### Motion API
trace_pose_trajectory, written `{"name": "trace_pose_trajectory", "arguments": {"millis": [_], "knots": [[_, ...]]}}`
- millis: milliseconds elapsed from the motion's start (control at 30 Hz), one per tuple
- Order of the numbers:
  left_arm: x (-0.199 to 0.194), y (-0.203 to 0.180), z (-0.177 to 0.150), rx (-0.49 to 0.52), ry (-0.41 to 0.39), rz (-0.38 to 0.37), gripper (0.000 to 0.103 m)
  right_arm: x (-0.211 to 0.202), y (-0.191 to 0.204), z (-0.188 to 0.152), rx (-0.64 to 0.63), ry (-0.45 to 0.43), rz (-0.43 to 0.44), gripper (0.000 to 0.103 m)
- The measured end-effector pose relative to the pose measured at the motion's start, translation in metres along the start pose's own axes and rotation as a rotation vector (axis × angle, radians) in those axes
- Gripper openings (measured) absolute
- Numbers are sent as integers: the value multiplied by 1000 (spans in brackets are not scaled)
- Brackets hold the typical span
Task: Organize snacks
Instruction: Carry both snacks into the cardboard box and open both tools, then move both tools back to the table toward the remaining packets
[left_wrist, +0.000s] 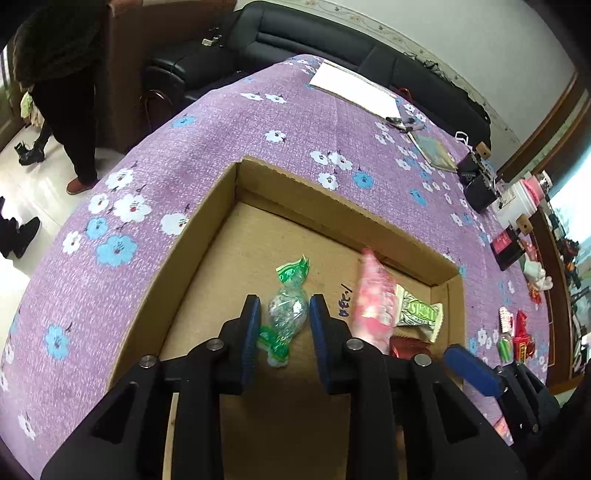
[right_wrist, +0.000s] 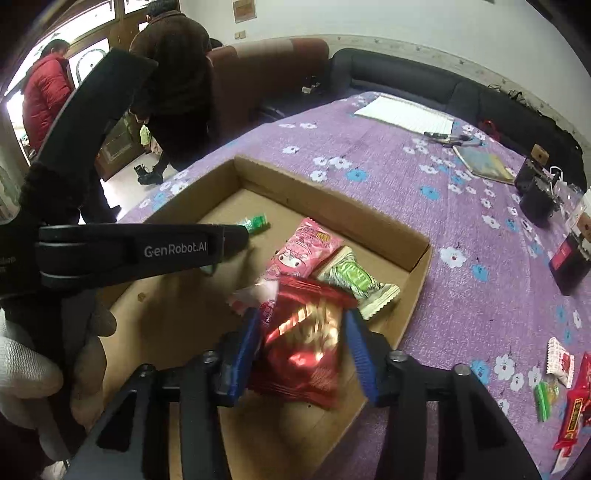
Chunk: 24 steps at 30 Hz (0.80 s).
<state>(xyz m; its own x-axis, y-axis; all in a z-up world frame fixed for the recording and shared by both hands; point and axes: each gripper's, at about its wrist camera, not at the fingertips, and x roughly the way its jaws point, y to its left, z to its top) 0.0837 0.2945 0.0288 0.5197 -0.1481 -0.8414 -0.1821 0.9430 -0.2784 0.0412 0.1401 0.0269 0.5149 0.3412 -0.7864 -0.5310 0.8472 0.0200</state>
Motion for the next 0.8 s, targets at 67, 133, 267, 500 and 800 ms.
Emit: {"name": "trace_pose_trajectory", "arguments": {"millis": [67,133,267,500,800], "knots": [[-9,0,-2,-9,-15,5,25,-9,-4,1,16,-21,2,60],[-21,0,-5,-21,-34,3,25,-19,-11,2,41,-42,9,60],[-47,-7,-18,-4,-72,10,25,-46,-31,-3,112,-87,22,62],[-93,-38,-58,63,-112,-23,35,-87,-75,-34,222,-141,11,62],[-137,-100,-120,145,-171,-156,61,-155,-169,-107,443,-211,-48,67]]}}
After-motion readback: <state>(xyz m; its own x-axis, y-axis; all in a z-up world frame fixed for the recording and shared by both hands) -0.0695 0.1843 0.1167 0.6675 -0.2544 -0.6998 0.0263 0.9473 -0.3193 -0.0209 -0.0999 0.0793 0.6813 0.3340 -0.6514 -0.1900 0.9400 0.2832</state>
